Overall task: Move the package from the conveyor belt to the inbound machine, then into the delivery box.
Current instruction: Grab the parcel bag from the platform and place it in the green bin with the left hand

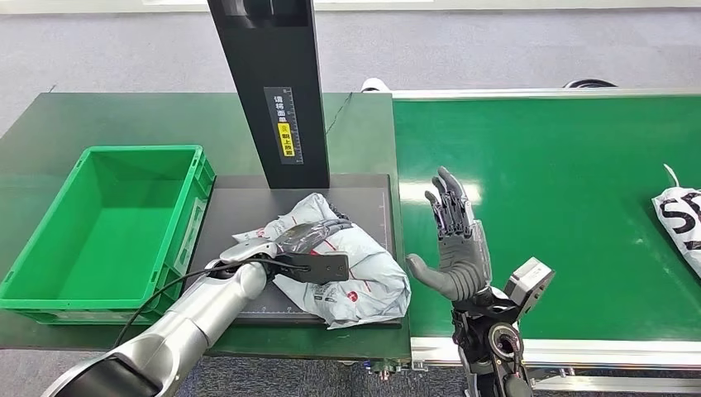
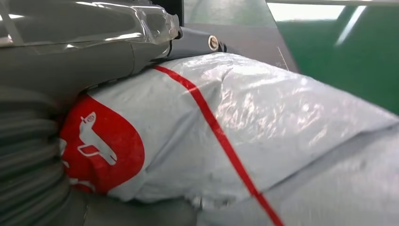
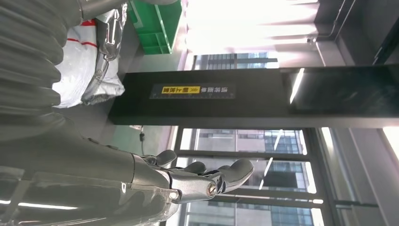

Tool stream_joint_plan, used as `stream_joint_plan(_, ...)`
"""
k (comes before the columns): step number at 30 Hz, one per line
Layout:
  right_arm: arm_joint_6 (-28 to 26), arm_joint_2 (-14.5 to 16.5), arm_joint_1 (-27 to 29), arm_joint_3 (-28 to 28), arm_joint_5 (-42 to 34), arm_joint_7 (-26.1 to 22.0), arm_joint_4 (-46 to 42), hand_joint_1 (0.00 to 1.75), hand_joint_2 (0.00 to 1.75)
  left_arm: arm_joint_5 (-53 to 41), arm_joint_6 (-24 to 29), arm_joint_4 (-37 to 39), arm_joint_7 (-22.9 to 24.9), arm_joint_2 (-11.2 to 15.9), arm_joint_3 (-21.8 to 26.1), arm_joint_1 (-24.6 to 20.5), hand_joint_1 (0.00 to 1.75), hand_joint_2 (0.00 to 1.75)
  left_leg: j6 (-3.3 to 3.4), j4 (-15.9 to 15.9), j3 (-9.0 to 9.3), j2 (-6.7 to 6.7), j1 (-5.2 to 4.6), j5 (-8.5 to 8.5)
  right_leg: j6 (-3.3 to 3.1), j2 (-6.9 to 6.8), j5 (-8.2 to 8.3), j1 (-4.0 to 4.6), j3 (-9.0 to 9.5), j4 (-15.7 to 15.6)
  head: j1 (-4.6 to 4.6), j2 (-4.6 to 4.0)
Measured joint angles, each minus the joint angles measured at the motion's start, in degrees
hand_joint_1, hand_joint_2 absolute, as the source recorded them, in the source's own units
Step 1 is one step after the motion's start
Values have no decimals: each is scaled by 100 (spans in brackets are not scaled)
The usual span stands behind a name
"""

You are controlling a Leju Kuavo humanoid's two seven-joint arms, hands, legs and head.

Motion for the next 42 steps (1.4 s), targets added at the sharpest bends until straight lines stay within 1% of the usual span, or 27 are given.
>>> stream_joint_plan(5, -76, 6, 1, -50, -1, 31, 73, 0, 175, -114, -45, 213, -65, 5, -90, -130, 175, 175, 0, -2, 38, -2, 0, -4, 1, -3, -5, 0, 41, -1, 0, 0)
stream_joint_plan(14, -86, 15, 4, -80, -1, 43, 133, 0, 175, -120, -58, 321, -128, 11, -152, -190, 175, 175, -1, -3, 78, -4, 0, -5, 2, -5, -8, 0, 79, -1, 1, 0)
stream_joint_plan(18, -95, 14, 6, -86, -14, 72, 138, 0, 175, -122, -111, 315, -381, 39, -174, -185, 175, 175, -1, -3, 79, -3, 0, -5, 2, -5, -8, 0, 80, -1, 0, 0)
stream_joint_plan(22, -113, 3, 8, -90, -75, 112, 138, 0, 175, -93, -92, 245, -711, 130, -219, -126, 175, 175, -1, -3, 77, -3, 0, -6, 2, -4, -8, 0, 78, -1, 0, 0)
stream_joint_plan(29, -132, -10, 10, -106, -128, 161, 138, 0, 175, -85, -23, 119, -856, 238, -289, -39, 175, 175, -2, -3, 75, -3, -1, -6, 2, -4, -8, 0, 76, -1, 1, 0)
stream_joint_plan(31, -138, -19, 22, -109, -155, 168, 133, 0, 175, -82, 120, 19, -927, 285, -306, 43, 175, 175, -2, -3, 75, -2, -1, -6, 2, -3, -8, 0, 74, -1, 0, 0)
stream_joint_plan(35, -152, -53, 122, -154, -218, 173, 56, 0, 175, -32, 737, -455, -1092, 483, -313, 378, 175, 175, -2, -3, 65, 2, 0, -6, 2, 1, -8, 0, 61, -1, 0, 0)
stream_joint_plan(39, -151, -75, 235, -251, -252, 180, -23, 0, 175, 10, 1200, -1240, -1150, 849, -230, 829, 175, 175, -2, -3, 47, 7, 0, -6, 1, 7, -8, 2, 39, 0, -1, 0)
stream_joint_plan(42, -150, -80, 328, -344, -252, 185, -103, 0, 175, -127, 1631, -1991, -1041, 1124, 29, 1229, 175, 175, -3, -3, 31, 8, 1, -6, 1, 9, -8, 2, 20, 0, -1, 0)
